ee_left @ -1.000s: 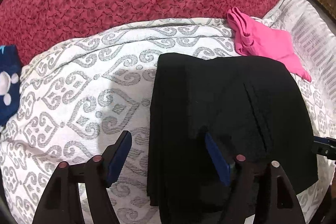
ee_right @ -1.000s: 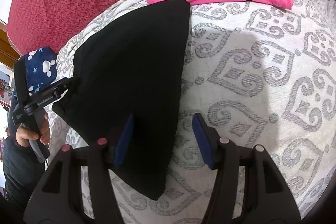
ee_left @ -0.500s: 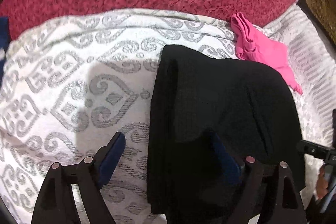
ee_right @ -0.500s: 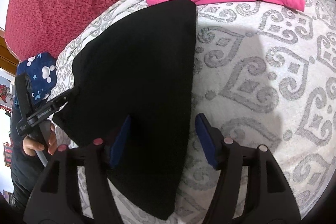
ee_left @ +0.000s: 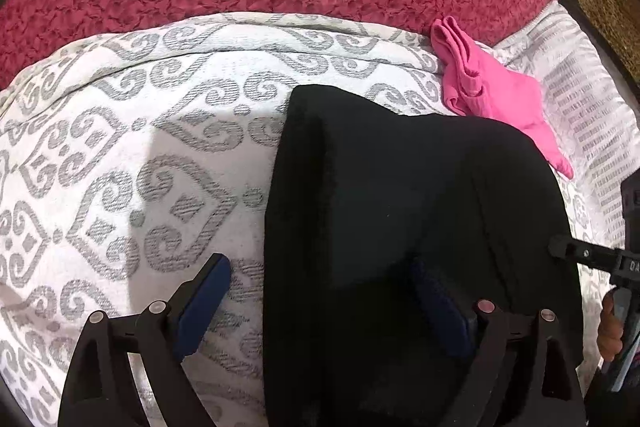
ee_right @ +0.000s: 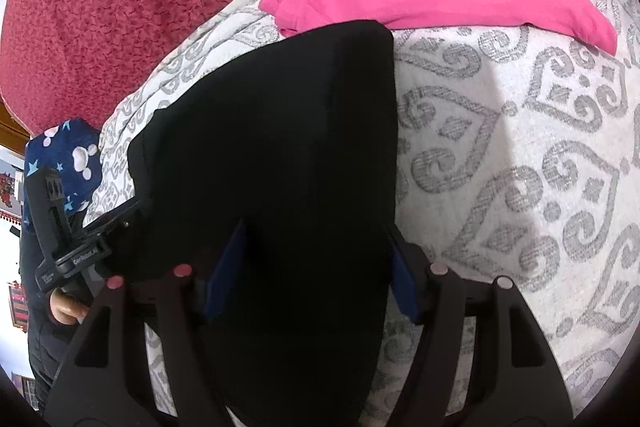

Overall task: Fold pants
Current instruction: 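Close both grippers on the end of the black pants bundle, then lift the pants end with both grippers and fold it over the rest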

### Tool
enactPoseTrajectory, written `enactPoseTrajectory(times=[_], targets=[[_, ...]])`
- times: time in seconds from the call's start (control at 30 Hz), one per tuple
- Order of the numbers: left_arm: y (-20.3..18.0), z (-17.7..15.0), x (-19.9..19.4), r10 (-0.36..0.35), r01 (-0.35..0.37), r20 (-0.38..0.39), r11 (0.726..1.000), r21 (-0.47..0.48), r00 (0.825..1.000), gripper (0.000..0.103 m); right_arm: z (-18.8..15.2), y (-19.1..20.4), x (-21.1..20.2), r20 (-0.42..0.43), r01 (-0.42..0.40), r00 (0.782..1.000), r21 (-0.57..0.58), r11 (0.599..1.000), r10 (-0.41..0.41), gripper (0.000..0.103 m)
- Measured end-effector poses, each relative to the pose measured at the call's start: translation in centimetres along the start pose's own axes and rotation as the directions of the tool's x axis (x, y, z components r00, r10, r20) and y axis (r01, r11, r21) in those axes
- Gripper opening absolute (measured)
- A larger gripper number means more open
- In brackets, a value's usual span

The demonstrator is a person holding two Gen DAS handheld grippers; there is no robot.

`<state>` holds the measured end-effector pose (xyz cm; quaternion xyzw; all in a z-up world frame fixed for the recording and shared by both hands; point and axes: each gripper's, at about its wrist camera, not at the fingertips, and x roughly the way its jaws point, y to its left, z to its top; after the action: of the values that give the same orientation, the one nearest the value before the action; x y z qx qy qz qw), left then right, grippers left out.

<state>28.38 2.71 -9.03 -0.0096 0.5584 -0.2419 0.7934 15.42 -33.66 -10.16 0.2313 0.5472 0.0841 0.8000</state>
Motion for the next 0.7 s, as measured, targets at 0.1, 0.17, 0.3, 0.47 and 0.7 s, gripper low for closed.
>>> enactPoseTrajectory(times=[0.1,0.17,0.3,0.47,0.7], targets=[[0.4,0.3,0.0,-0.045,0.045,-0.001,0.999,0.007,0.999,0.085,0.3,-0.4,0.1,0.011,-0.018,1.000,0.014,1.000,0.018,0.068],[0.3,0.4,0.0,-0.081,0.081,-0.001,0.997,0.008,0.997,0.071,0.6,-0.6,0.2,0.020,-0.029,0.999,0.032,0.999,0.028,0.064],[-1.5,0.4,-0.8,-0.055,0.054,0.012,0.997,0.057,0.998,0.043,0.8,0.0,-0.1,0.034,0.008,0.999,0.022,1.000,-0.008,0.020],[-4.4,0.2,-3.0,0.014,-0.022,0.060,0.991,0.135,0.998,0.026,-0.1,2.8,-3.0,0.108,0.048,0.993,-0.083,0.995,-0.039,0.013],[-7.7,-0.5,-5.3,0.011,-0.022,0.061,0.981,0.191,0.998,0.023,-1.6,4.8,-7.4,0.199,0.086,0.979,-0.192,0.978,-0.047,0.013]])
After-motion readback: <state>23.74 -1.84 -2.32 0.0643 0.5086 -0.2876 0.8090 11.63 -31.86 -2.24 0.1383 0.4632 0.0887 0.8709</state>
